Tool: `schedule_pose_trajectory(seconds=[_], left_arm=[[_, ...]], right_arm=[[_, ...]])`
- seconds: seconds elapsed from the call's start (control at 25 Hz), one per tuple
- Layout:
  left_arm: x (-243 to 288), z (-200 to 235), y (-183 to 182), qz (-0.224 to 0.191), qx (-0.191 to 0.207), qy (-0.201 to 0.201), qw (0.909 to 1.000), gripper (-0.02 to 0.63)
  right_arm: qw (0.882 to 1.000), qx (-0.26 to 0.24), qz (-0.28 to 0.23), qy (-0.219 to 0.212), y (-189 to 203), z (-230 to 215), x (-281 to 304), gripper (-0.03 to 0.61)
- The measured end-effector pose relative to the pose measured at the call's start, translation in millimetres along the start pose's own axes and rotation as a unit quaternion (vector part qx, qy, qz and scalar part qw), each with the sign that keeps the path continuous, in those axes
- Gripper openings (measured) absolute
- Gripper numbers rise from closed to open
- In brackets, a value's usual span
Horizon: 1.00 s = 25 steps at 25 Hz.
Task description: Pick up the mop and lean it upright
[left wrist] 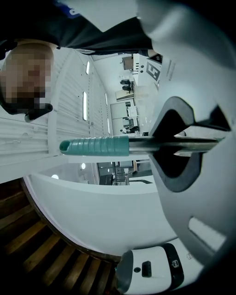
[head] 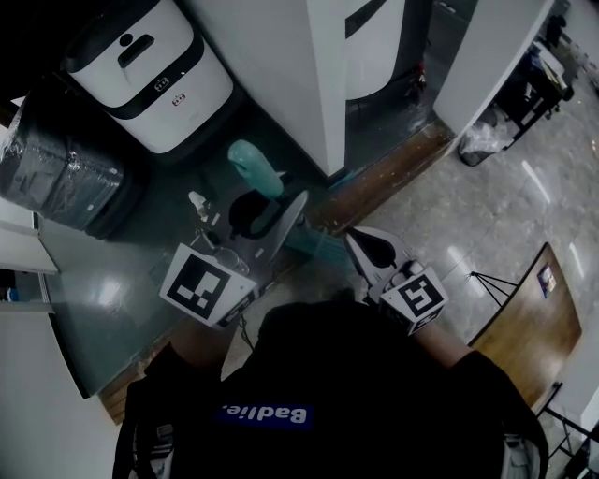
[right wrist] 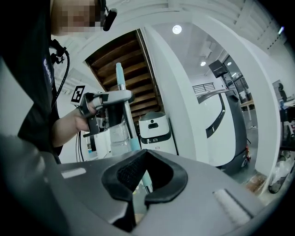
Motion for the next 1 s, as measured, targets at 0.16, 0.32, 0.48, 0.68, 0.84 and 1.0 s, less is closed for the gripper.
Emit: schedule_pose_trajectory(seconds=[0.16,0.32,0.48,0.68,0.84,1.0], left_arm=[[21,16,4,-0.002,0.004,0.001,1.0,0.106],[40,33,10,-0.003,0.0,0.01,0.9999,0.106],[56,56,19,-0.004,-0.008,0.027,0.9996,0.107],[75,87,29,-0.002,-0.023,0.06,0.9979,0.107],[80,114,33,0.002,-0.032,0.086,0.9958,0.107],[86,138,38,0.004,-0.037,0.104,0.9939,0.106]], right_arm=[[1.0,0.002,-0.002,0.019,-8,-13,-2,0.005],[0.999,-0.005,-0.003,0.039,-12,-25,-3,0.005],[0.998,-0.013,0.003,0.067,-14,-34,-2,0.005],[0.993,-0.02,0.004,0.113,-18,-47,4,0.005],[0.991,-0.033,0.006,0.13,-16,-49,20,0.005],[0.988,-0.033,0.008,0.152,-19,-51,35,0.005]])
Point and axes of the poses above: the fingertips, and each gripper's own axes: x forward along the fingers, z to its left, y out of its underside, the point moved 10 cm from there along -x, backward along the fingers, and after that the axes turned 13 degrees about -z, right-handed, at the moved point
